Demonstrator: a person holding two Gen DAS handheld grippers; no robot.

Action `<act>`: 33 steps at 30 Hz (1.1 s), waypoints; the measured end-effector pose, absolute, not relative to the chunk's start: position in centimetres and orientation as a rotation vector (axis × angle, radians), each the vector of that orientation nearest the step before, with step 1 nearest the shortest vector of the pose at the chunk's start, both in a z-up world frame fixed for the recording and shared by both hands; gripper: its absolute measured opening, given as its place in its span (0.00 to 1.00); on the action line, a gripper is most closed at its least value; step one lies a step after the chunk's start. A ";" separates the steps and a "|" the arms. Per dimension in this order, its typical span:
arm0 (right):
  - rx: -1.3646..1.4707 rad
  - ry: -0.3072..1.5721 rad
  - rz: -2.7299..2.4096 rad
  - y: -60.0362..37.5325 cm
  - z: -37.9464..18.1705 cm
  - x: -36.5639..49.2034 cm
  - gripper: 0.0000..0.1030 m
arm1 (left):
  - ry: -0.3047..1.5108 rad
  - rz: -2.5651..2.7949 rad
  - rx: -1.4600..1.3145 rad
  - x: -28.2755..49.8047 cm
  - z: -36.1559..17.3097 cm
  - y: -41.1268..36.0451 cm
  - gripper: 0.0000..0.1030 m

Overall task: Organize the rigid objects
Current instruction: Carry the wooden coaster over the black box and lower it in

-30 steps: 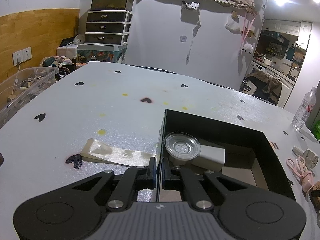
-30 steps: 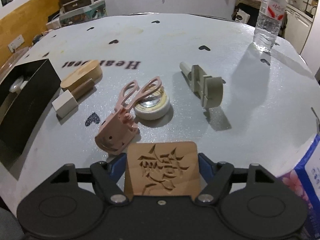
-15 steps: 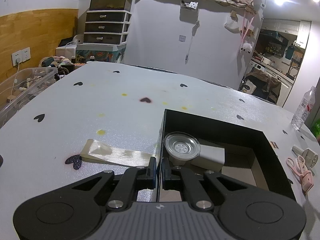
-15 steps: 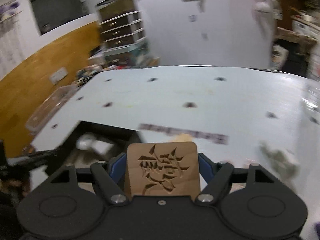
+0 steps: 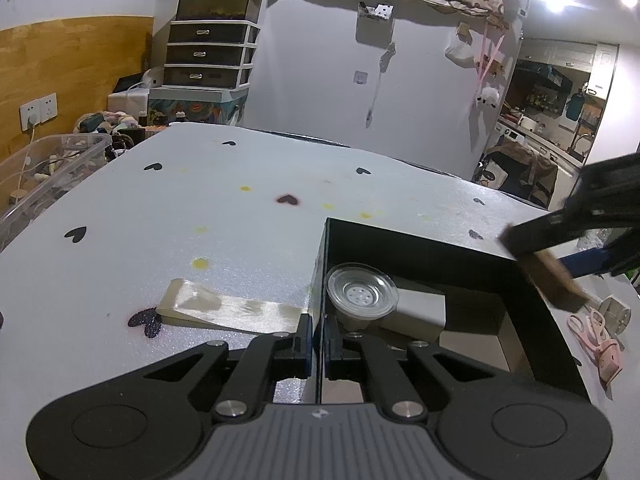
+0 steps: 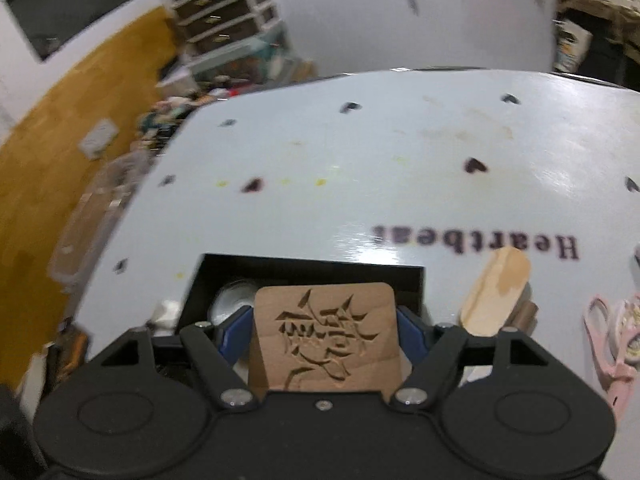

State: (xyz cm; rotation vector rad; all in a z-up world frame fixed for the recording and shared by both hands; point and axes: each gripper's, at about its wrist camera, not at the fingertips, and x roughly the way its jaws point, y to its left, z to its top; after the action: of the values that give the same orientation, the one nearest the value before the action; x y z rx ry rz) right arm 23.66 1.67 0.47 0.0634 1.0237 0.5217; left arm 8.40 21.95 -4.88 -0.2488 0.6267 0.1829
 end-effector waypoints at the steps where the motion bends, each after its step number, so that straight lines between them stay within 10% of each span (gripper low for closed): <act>1: 0.057 1.029 0.484 2.0 0.1 23.9 0.74 | 0.625 0.180 -0.251 8.4 -4.9 22.0 0.05; 23: -0.033 1.001 0.462 2.8 0.5 23.2 0.72 | 0.615 0.158 -0.264 8.2 -5.1 22.4 0.05; 33: -0.182 1.243 0.662 4.5 -2.8 19.8 0.11 | 0.616 0.158 -0.263 8.2 -5.1 22.4 0.06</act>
State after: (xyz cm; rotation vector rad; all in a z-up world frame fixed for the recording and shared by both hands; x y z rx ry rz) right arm 19.83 4.54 -2.82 -0.1816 1.2426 0.6619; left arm 8.17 22.43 -5.07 -0.2631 0.6156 0.1578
